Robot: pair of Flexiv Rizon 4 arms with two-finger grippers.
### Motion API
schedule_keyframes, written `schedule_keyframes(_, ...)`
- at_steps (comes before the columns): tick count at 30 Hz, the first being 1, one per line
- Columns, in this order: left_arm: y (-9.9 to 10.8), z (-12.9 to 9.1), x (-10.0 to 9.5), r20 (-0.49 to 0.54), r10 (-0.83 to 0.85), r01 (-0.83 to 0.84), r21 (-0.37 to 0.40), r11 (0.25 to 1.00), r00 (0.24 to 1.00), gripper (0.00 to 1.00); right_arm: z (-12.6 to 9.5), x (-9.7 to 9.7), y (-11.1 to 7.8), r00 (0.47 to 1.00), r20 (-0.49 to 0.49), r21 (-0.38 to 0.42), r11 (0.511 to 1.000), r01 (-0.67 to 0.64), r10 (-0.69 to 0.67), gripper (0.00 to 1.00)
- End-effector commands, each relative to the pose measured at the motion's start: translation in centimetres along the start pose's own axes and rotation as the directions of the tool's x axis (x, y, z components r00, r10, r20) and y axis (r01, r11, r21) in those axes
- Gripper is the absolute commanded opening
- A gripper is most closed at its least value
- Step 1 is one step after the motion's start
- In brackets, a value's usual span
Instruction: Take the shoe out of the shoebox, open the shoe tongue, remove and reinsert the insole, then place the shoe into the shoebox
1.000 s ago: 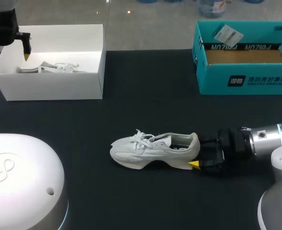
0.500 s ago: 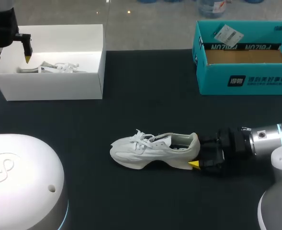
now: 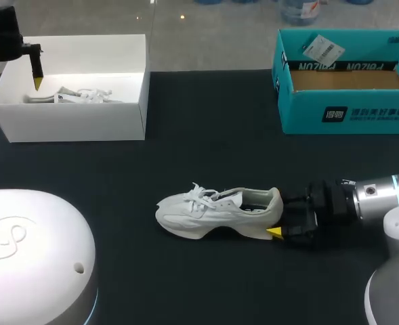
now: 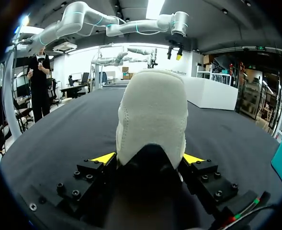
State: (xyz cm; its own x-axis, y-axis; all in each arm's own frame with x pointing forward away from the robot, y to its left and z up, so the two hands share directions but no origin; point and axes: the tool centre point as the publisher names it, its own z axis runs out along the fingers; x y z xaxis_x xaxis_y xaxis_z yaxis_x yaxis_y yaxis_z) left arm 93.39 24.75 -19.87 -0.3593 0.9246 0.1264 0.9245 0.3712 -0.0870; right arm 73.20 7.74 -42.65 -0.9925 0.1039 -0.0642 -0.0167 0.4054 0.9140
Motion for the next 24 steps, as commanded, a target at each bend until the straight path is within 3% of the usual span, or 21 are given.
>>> schedule_keyframes(1, -0.1, 0.1, 0.2, 0.003, 0.004, -0.004, -0.005, 1.0, 1.0, 1.0, 0.7, 0.2, -0.5, 1.0, 0.0, 0.006, 1.0, -0.001, 0.001, 0.0)
schedule_keyframes(14, -0.1, 0.1, 0.2, 0.003, 0.004, -0.004, -0.005, 1.0, 1.0, 1.0, 0.7, 0.2, -0.5, 1.0, 0.0, 0.006, 1.0, -0.001, 0.001, 0.0)
schedule_keyframes(16, -1.6, 0.6, -0.3, 0.015, -0.166, 0.166, -0.012, 0.986, 0.986, 1.0, 0.7, 0.2, -0.5, 1.0, 0.0, 0.006, 1.0, -0.001, 0.001, 0.0)
schedule_keyframes(18, -2.8, 1.0, -1.2, 0.006, -0.352, 0.35, 0.097, 0.932, 0.936, 1.0, 0.7, 0.2, -0.5, 1.0, 0.0, 0.006, 1.0, -0.001, 0.001, 0.0)
schedule_keyframes(22, -6.3, 1.7, -1.8, 0.023, -0.545, 0.534, 0.167, 0.829, 0.838, 1.0, 0.7, 0.2, -0.5, 1.0, 0.0, 0.006, 1.0, -0.001, 0.001, 0.0)
schedule_keyframes(24, -8.4, 1.9, -2.0, 0.025, -0.637, 0.625, 0.163, 0.763, 0.771, 1.0, 0.7, 0.2, -0.5, 1.0, 0.0, 0.006, 1.0, -0.001, 0.001, 0.0)
